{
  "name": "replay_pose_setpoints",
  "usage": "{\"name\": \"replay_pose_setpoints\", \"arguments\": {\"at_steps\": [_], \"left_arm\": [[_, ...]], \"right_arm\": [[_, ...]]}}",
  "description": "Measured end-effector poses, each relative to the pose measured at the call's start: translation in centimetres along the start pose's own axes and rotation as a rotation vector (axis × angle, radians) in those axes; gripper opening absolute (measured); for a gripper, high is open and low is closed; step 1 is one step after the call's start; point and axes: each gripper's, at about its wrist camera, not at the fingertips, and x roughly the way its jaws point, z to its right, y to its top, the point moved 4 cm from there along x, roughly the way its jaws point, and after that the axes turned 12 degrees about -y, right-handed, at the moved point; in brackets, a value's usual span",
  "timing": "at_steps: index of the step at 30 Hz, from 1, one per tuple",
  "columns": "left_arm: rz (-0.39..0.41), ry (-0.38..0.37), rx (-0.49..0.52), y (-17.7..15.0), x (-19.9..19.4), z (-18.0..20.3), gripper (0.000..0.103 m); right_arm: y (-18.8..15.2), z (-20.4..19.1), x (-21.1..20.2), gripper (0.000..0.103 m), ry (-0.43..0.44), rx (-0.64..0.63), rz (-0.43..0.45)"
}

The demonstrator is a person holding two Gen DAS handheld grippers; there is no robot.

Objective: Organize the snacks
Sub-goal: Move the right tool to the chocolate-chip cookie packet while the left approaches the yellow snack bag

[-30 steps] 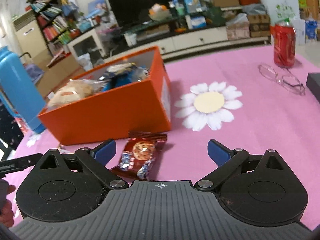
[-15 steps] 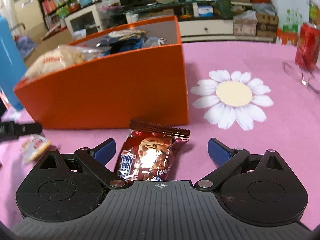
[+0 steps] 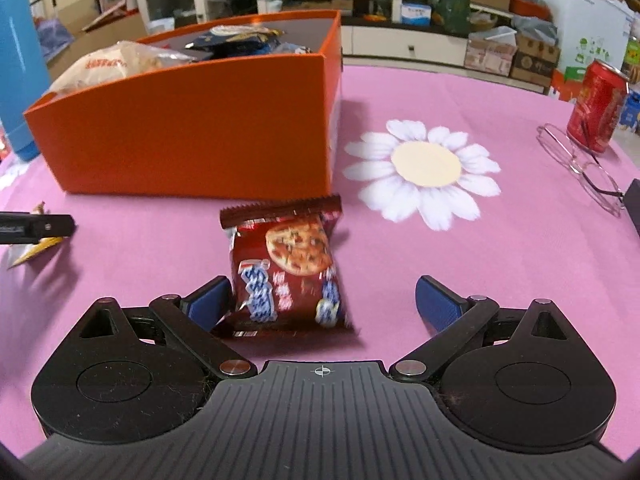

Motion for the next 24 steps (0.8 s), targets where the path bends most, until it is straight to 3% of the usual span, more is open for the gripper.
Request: {"name": "replay_pose_setpoints", "arguments": {"at_steps": [5, 7, 10, 13, 18, 20, 24], "left_arm": [[-0.063, -0.168, 0.155, -2.6, -2.3, 1.2, 0.080], [-0.076, -0.213, 0.210, -3.2, -2.9, 1.4, 0.089], [-0.072, -0.194, 0.185, -3.1, -3.5, 0.2, 0.093], [-0.050, -0.159, 0.120, -2.6, -4.3, -1.0, 0.094], [-0.073, -0.137, -0.033, -3.7, -5.0, -1.0, 0.094], [-0.082, -0.115, -0.042, -4.6, -5.0, -0.5, 0.094], [-0.069, -0.093, 0.037, -4.9, -4.6, 0.7, 0.093]], "right_arm": [[-1.2, 0.4, -1.2, 0.089, 0.030, -0.031, -0.022], [-1.6, 0.4, -1.8, 0.089, 0.050, -0.042, -0.034], [-1.4, 0.4, -2.8, 0.090, 0.104, -0.023, -0.014], [-0.5, 0.8, -2.9, 0.092, 0.105, 0.017, 0.040], [0.8, -0.2, -0.4, 0.091, 0.107, 0.014, 0.023], [0.5, -0.5, 0.1, 0.092, 0.084, -0.007, 0.012], [-0.3, -1.4, -0.5, 0.091, 0.070, -0.068, 0.023]]}}
